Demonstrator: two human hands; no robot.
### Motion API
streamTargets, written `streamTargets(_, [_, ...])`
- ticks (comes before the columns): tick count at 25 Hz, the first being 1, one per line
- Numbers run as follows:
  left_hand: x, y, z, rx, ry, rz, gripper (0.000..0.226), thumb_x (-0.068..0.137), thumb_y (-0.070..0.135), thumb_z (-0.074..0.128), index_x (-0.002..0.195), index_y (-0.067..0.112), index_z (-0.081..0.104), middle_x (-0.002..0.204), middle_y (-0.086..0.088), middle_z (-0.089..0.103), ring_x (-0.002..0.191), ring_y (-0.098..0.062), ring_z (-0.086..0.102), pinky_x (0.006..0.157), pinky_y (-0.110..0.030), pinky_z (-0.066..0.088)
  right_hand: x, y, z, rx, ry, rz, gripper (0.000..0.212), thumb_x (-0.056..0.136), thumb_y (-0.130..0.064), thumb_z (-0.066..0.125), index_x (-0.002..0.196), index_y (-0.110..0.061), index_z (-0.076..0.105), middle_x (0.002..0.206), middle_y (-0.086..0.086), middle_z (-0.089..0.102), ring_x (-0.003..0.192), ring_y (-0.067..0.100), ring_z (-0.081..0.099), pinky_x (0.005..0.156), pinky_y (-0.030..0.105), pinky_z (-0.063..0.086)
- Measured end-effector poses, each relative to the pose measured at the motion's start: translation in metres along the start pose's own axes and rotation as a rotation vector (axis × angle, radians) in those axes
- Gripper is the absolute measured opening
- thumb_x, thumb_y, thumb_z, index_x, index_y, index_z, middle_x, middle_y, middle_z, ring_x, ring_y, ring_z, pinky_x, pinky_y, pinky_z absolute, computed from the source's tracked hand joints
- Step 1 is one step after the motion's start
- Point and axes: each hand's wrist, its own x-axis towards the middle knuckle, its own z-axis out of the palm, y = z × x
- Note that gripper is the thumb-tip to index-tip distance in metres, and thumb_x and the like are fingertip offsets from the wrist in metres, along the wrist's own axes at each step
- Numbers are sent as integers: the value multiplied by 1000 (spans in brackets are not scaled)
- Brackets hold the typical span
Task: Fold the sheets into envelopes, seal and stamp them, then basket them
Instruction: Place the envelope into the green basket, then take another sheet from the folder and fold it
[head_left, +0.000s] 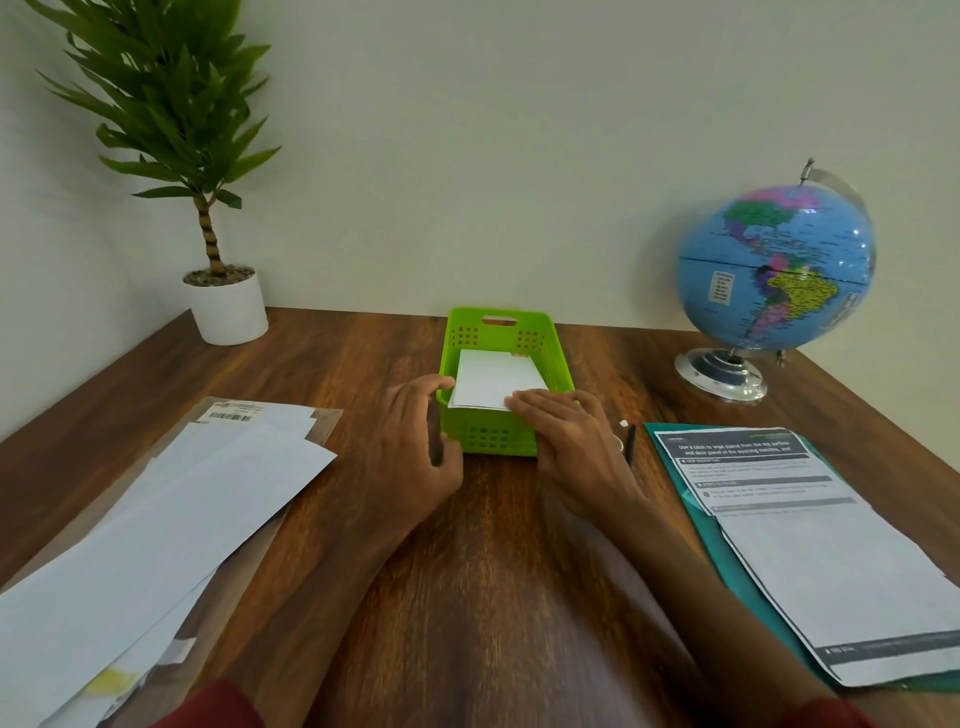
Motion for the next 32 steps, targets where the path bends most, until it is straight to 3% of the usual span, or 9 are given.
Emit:
streamTargets(3, [-1, 8, -5, 51, -1, 12, 60, 73, 14, 65, 132, 10, 56, 135, -4, 58, 125, -20, 49, 105, -19, 37, -12, -5, -26, 41, 12, 46, 51, 93, -11, 59, 144, -14, 57, 147, 10, 58, 139, 26, 52, 113, 51, 35])
streamTargets(5, [-3, 19, -10, 92, 9, 30, 59, 71, 11, 67, 129, 11, 57, 135, -3, 59, 125, -21, 51, 105, -23, 38, -27, -4, -47, 40, 92, 109, 39, 92, -18, 60, 130, -13, 65, 133, 10, 67, 126, 29, 61, 106, 47, 45])
streamTargets(7, [-8, 36, -13, 137, -1, 107, 54, 69, 5, 70, 122, 12, 62, 129, -3, 62, 120, -21, 54, 105, -14, 31, -46, 7, -65, 59, 126, 419, 33, 93, -20, 60, 124, -9, 66, 124, 13, 68, 114, 32, 64, 100, 47, 50])
streamTargets(9, [-16, 52, -6, 109, -63, 210, 47, 65, -2, 68, 110, 12, 66, 116, -3, 65, 112, -21, 56, 106, -10, 28, -67, 20, -82, 19, 81, 893, 45, 94, -26, 70, 134, -8, 58, 135, 16, 62, 122, 31, 60, 109, 48, 46])
streamTargets(10, [-20, 58, 1, 57, -112, 243, 44, 64, -5, 66, 105, 13, 66, 110, -2, 65, 108, -21, 57, 105, -15, 34, -82, 25, -88, -43, 51, 965, 52, 93, -31, 72, 138, -10, 55, 140, 14, 60, 126, 30, 58, 112, 47, 44])
streamTargets(13, [-31, 64, 19, -48, -252, 271, 40, 65, -2, 57, 100, 16, 65, 106, 4, 62, 107, -19, 56, 97, -29, 46, -121, 33, -97, -201, -176, 953, 61, 94, -50, 65, 141, -14, 47, 147, 10, 54, 131, 29, 54, 112, 46, 44])
streamTargets(16, [-35, 59, 22, -58, -308, 266, 40, 67, -2, 57, 100, 19, 65, 107, 7, 61, 108, -17, 54, 98, -27, 44, -133, 31, -98, -267, -328, 998, 51, 96, -62, 52, 123, -18, 54, 127, 6, 64, 109, 20, 61, 96, 39, 53])
streamTargets(23, [-39, 54, 19, -76, -377, 211, 39, 72, -2, 61, 101, 24, 66, 108, 12, 61, 110, -9, 53, 97, -16, 39, -121, 16, -104, -325, -315, 960, 32, 99, -45, 59, 112, -17, 65, 110, 4, 72, 88, 18, 67, 82, 32, 58])
streamTargets(32, [-43, 57, 18, -153, -447, 152, 30, 81, 5, 61, 102, 26, 68, 107, 13, 65, 103, -3, 56, 93, -10, 38, -106, 13, -125, -192, -224, 990, 28, 96, -33, 65, 112, -12, 74, 109, 5, 76, 72, 15, 66, 68, 28, 59])
